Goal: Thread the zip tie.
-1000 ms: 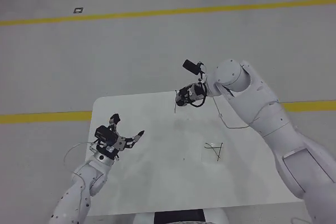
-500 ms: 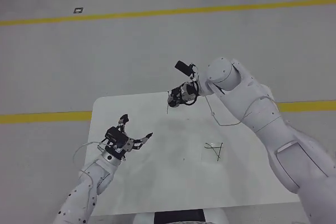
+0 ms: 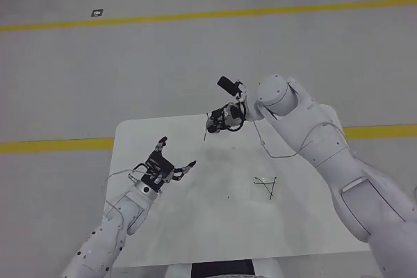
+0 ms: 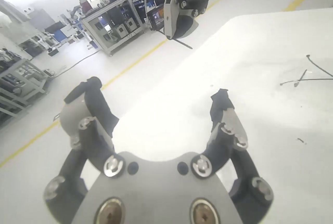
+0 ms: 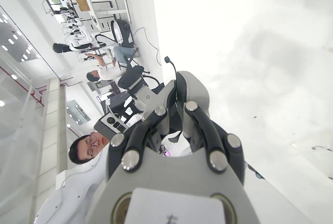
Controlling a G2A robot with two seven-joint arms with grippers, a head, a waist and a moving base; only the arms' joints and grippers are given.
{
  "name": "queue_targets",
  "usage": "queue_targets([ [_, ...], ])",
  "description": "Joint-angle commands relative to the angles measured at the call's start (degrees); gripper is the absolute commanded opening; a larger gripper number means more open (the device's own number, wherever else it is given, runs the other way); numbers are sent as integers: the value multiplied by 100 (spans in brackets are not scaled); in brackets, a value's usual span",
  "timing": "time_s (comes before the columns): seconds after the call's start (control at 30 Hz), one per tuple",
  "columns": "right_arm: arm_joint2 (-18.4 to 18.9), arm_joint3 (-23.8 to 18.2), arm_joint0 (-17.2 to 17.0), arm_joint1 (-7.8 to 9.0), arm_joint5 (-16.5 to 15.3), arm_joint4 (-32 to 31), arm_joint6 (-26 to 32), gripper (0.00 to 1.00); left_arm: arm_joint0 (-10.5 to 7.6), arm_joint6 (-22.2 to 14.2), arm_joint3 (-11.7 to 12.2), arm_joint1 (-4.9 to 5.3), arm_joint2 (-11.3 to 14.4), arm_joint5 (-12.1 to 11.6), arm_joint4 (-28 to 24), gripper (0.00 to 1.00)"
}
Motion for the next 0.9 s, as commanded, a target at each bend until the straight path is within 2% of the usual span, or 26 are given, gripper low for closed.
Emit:
queue_targets([
  [0.0,-38,57,22,-22,0,53,-29,0,-200,-10,69,137,332,308,0,100],
  [0.17,-200,195,87,-101,0,240,-89,0,-741,13,268,464,1224,1049,0,100],
  [0.3,-339,362,140,-159,0,392,-194,0,-1027,-31,323,602,1717,1417,0,100],
  [0.4,-447,421,150,-204,0,555,-257,0,-1164,-86,314,655,1947,1585,0,100],
  [0.87,-447,421,150,-204,0,555,-257,0,-1164,-86,314,655,1947,1585,0,100],
])
